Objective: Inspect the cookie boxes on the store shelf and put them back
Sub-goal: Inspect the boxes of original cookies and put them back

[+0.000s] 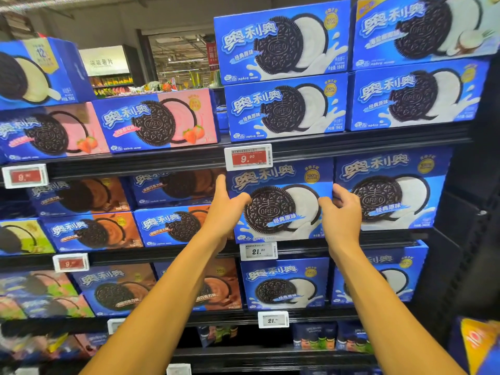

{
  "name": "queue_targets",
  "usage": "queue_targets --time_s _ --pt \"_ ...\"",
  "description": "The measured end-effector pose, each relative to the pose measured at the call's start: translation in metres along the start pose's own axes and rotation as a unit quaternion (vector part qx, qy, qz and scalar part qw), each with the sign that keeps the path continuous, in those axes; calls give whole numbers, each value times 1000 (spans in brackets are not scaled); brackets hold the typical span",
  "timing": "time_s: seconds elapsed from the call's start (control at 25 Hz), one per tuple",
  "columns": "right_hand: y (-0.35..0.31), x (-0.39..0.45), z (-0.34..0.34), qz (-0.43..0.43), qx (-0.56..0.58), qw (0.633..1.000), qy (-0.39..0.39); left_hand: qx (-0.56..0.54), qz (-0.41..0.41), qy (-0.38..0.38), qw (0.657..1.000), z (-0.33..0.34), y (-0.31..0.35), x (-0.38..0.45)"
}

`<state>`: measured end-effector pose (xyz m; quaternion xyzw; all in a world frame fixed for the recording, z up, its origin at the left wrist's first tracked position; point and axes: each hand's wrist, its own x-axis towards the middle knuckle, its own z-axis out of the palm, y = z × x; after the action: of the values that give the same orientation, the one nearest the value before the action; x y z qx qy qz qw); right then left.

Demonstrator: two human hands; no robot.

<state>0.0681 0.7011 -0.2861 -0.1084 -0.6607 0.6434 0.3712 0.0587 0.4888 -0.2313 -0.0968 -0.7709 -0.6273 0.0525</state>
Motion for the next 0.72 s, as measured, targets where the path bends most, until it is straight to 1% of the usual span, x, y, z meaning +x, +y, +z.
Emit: queue_targets --time_s 0.24,0.4,0.56,0.72 --pt "-6 -4 4 22 -40 999 -7 -27 -5 5 1000 0 4 3" --pt "-13 -6 7 21 -38 999 0 -22 -20 -2 1000 0 10 3" --pt "-18 -7 6 22 -58 998 11 3 -14 -7 1000 -5 9 2" --pt "-20 -10 6 16 -54 998 17 15 6 -14 1000 -5 11 4"
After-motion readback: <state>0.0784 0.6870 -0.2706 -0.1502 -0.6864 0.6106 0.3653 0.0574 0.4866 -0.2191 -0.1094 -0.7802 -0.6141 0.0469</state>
